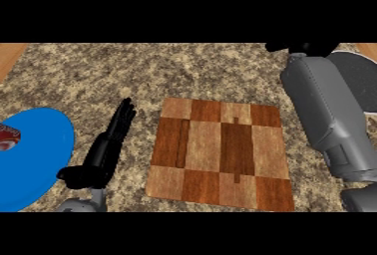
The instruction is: Pick the cupcake from the cutting board and place it in the pan
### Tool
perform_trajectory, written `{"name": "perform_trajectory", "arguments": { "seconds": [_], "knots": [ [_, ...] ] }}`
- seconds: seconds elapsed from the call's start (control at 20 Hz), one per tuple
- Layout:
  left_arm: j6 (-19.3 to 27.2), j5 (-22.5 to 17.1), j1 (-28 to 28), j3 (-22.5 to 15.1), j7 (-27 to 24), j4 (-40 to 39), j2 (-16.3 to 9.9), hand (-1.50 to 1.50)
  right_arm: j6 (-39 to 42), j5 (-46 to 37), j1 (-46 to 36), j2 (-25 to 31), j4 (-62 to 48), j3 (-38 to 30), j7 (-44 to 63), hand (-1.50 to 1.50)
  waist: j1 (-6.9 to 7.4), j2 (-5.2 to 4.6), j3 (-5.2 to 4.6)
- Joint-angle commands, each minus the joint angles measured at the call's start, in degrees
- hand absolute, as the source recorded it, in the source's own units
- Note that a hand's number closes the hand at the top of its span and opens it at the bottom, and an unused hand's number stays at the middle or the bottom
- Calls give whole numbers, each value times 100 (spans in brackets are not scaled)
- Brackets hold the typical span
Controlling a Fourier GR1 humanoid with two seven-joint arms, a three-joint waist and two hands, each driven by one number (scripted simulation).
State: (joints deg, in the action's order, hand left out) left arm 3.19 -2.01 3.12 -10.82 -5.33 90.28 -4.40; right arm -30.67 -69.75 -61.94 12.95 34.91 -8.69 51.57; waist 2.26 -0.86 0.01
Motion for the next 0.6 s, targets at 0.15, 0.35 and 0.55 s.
{"name": "perform_trajectory", "arguments": {
  "seconds": [0.15,0.35,0.55],
  "knots": [
    [-119,-86,-201,103,33,276,-140,0,-1389,249,432,487,-492,-600,-445,150,-27,21,7],
    [-35,-30,3,51,18,-58,67,0,-1773,210,555,943,-886,-748,-885,150,-62,4,6],
    [98,236,-139,-173,-141,59,166,0,-2021,-54,667,1470,-1433,-799,-997,150,12,-21,9]
  ]
}}
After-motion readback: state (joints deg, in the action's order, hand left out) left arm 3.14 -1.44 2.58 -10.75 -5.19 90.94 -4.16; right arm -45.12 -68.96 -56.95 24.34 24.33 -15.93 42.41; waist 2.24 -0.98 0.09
